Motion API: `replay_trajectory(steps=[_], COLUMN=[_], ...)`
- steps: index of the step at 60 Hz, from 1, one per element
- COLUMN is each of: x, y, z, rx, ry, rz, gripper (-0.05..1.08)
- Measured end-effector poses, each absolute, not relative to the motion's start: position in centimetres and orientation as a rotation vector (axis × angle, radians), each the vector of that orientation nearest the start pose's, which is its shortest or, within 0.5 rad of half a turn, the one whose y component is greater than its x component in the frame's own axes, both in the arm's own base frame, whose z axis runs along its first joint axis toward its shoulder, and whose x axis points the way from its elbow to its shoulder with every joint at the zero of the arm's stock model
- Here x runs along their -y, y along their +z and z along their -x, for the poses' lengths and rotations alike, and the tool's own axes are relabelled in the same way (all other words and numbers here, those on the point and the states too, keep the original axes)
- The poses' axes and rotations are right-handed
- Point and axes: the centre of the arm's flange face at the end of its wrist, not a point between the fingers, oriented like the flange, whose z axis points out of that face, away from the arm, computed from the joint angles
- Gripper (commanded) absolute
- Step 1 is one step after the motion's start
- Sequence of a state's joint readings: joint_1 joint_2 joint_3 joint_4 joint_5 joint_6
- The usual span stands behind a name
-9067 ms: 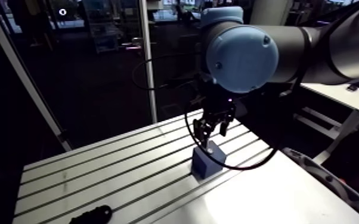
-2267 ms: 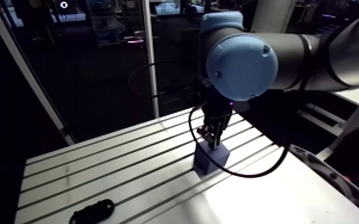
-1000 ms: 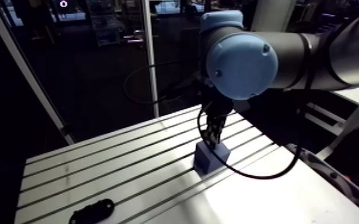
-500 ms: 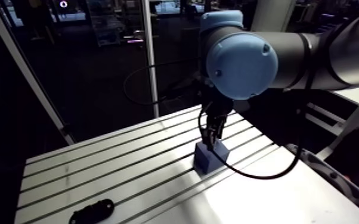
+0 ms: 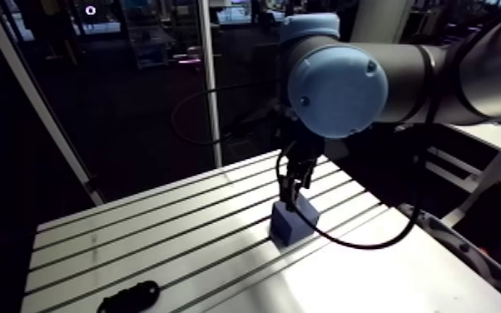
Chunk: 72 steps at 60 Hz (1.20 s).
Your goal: Pick up the M10 bolt and insert it into the hex recess until seated.
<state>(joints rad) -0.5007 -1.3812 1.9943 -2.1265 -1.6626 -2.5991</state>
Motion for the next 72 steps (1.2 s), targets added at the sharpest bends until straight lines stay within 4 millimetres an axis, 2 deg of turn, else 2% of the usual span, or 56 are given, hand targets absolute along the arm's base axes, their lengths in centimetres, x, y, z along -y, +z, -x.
replay_trajectory(steps=[1, 5, 16, 41, 72], x=[-12.9, -12.9, -13.0, -12.9, -13.0], y=[25.0, 25.0, 25.5, 26.4, 25.2], z=[49.4, 49.4, 49.6, 49.5, 49.3], rx=[-2.932, -2.938, -2.969, -3.037, -3.024], ry=[0.04, 0.039, 0.044, 0.068, 0.047], rz=[0.794, 0.785, 0.717, 0.45, 0.254], gripper=[0.9, 0.96, 1.05, 1.07, 1.08])
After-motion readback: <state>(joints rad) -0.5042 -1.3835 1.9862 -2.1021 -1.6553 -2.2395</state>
